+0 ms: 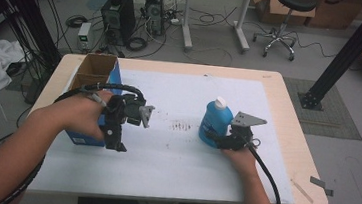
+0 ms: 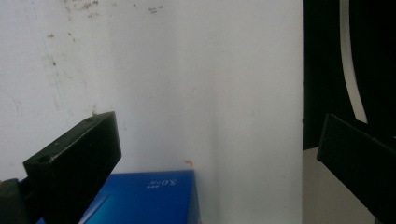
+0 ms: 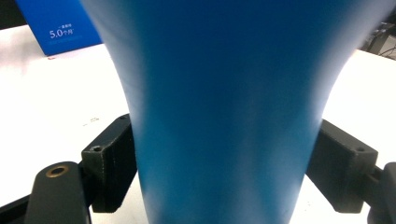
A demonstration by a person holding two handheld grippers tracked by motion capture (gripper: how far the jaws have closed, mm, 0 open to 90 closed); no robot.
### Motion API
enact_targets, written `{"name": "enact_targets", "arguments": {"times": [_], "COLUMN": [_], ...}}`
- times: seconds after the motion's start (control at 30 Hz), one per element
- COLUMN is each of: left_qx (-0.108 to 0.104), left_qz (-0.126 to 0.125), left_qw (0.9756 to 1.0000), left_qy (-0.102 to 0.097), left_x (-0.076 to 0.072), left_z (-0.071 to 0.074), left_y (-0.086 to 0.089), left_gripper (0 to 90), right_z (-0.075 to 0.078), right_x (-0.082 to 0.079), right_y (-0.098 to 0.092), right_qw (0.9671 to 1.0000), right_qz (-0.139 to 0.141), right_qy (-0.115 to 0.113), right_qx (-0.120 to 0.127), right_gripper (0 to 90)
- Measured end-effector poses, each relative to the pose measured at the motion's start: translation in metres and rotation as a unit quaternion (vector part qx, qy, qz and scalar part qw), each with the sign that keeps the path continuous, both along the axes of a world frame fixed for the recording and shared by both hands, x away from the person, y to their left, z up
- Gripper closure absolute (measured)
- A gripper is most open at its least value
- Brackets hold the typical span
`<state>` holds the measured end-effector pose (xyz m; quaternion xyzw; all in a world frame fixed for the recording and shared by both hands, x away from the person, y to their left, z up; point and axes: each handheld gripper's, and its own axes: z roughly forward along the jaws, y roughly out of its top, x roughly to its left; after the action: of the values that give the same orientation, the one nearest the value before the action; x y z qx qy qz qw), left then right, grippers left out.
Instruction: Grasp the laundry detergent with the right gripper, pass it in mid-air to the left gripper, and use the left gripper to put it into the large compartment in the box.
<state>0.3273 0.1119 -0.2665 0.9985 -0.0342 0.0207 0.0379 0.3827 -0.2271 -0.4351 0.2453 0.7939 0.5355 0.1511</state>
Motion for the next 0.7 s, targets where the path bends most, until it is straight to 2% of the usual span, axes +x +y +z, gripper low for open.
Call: {"name": "enact_targets", "arguments": {"times": [0.27,0.7], "left_qx": [-0.001,0.002], "left_qz": [-0.002,-0.002], "left_qw": [1.0,1.0], "left_qy": [-0.001,0.0], "left_x": [0.0004,0.0008], "left_z": [-0.0009,-0.002], "left_y": [-0.0002,-0.0003], "left_gripper": [0.1,0.1], "right_z": [0.0004,-0.0003], "right_x": [-0.0007,-0.0015], "right_y": [0.0007,0.0007], "right_qw": [1.0,1.0], "right_qz": [0.003,0.001], "right_qy": [-0.002,-0.001], "right_qx": [-0.001,0.001], "right_gripper": [25.0,28.9]}}
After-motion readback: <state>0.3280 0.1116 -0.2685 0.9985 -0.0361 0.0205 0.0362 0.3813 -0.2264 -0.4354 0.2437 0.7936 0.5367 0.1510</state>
